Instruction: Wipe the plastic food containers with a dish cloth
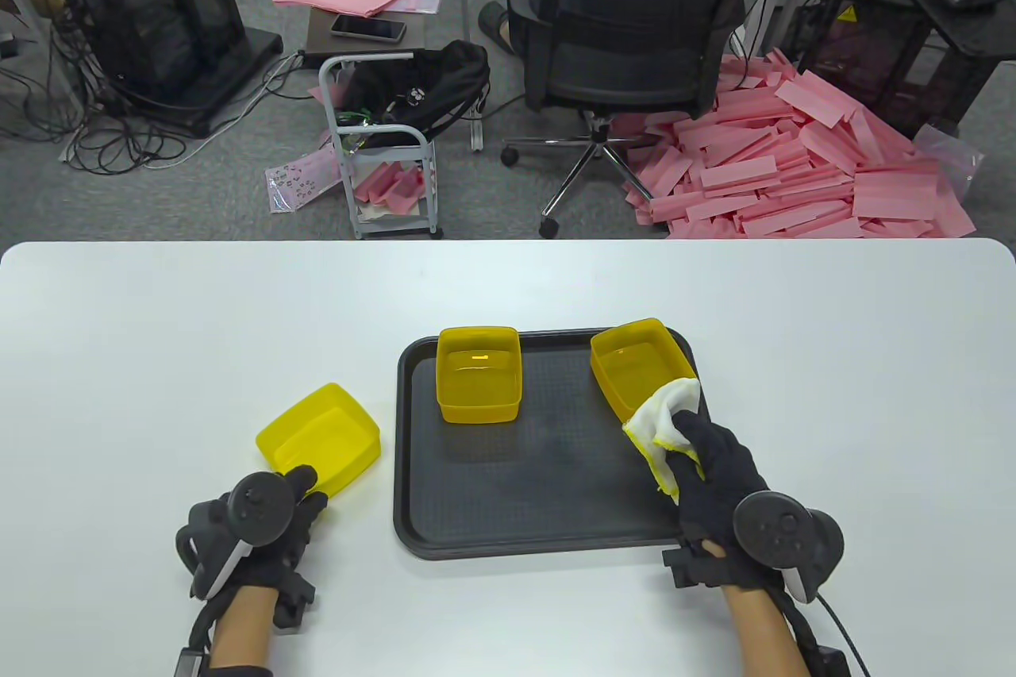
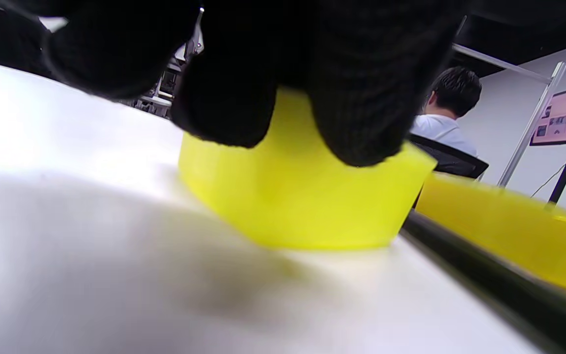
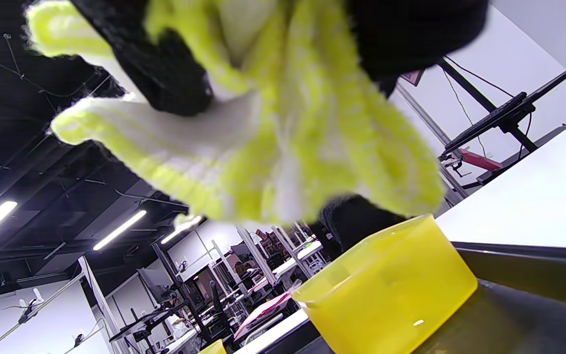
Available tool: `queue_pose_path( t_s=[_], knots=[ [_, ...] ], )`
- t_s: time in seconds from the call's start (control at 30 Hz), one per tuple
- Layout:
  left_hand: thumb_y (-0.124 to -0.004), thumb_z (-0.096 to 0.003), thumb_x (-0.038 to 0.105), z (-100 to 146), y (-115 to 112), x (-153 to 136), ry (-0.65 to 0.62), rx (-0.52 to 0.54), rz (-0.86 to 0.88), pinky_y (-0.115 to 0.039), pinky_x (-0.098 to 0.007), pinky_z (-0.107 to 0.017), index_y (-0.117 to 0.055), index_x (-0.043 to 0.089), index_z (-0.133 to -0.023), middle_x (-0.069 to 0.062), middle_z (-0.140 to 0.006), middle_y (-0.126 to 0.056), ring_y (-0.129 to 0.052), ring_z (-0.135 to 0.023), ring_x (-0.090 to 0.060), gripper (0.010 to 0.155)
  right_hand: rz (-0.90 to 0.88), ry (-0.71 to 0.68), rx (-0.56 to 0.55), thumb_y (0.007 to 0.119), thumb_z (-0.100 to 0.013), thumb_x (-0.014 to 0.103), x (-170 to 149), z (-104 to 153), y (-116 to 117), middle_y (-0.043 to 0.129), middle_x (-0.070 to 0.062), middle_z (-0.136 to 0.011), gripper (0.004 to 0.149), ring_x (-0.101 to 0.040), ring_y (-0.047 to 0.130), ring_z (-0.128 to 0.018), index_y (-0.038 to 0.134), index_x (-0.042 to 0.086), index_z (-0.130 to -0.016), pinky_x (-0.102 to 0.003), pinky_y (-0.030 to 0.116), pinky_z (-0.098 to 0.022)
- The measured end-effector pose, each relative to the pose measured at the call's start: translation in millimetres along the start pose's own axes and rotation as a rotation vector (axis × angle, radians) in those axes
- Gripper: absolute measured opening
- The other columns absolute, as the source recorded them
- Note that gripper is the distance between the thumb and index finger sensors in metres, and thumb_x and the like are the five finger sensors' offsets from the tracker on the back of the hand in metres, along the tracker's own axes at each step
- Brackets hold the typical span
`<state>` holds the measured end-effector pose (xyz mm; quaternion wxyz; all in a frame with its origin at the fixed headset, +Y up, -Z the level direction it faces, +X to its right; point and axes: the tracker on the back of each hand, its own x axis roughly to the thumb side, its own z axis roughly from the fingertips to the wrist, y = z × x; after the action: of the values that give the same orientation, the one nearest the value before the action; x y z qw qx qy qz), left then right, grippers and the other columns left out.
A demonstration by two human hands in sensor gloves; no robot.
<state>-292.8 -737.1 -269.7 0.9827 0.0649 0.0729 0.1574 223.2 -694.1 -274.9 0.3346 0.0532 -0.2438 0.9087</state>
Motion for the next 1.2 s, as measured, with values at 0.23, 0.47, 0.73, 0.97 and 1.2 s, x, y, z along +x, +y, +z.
queue_pose_path(
  t_s=[0.23, 0.47, 0.73, 0.97, 1.2],
  knots=[
    [-0.087, -0.0439, 0.053, -9, 38, 71, -0.155, 0.106, 0.025, -0.075, -0.052, -0.041, -0.092, 0.030, -0.089, -0.008, -0.065, -0.099, -0.092, -0.052, -0.037, 0.051, -0.030, 0.013, -0.005, 0.082, -0.053, 0.036, -1, 0, -1, 0.080, -0.007, -0.094, 0.047, -0.033, 0.089, -0.060, 0.071, 0.025, -0.098, -0.035, 0.088, -0.031],
    [-0.084, -0.0439, 0.055, -33, 16, 171, -0.265, 0.007, -0.072, -0.077, -0.051, -0.040, -0.092, 0.032, -0.088, -0.005, -0.063, -0.101, -0.094, -0.050, -0.035, 0.050, -0.100, 0.038, -0.010, 0.082, -0.053, 0.037, -4, -2, -2, 0.080, -0.007, -0.094, 0.047, -0.033, 0.089, -0.060, 0.071, 0.025, -0.098, -0.035, 0.088, -0.031],
    [-0.083, -0.0440, 0.056, -65, -21, 231, -0.295, -0.092, -0.172, -0.080, -0.050, -0.035, -0.089, 0.033, -0.092, -0.004, -0.057, -0.104, -0.097, -0.042, -0.033, 0.053, -0.122, 0.045, -0.017, 0.083, -0.053, 0.037, -6, -2, -5, 0.080, -0.007, -0.094, 0.047, -0.033, 0.089, -0.060, 0.071, 0.025, -0.097, -0.036, 0.088, -0.032],
    [-0.082, -0.0439, 0.057, -88, -56, 245, -0.202, -0.175, -0.181, -0.082, -0.048, -0.026, -0.086, 0.030, -0.097, -0.003, -0.044, -0.108, -0.100, -0.028, -0.030, 0.059, -0.165, 0.064, -0.027, 0.082, -0.053, 0.037, -8, -7, -5, 0.080, -0.007, -0.094, 0.047, -0.033, 0.089, -0.060, 0.071, 0.025, -0.098, -0.036, 0.088, -0.032],
    [-0.081, -0.0431, 0.061, -95, -94, 252, -0.082, -0.205, -0.203, -0.086, -0.039, -0.006, -0.089, 0.028, -0.093, 0.005, -0.029, -0.113, -0.101, -0.004, -0.016, 0.061, -0.212, 0.078, -0.023, 0.082, -0.054, 0.037, -9, -8, -4, 0.081, -0.007, -0.094, 0.047, -0.033, 0.089, -0.061, 0.071, 0.025, -0.098, -0.036, 0.088, -0.033]
  ],
)
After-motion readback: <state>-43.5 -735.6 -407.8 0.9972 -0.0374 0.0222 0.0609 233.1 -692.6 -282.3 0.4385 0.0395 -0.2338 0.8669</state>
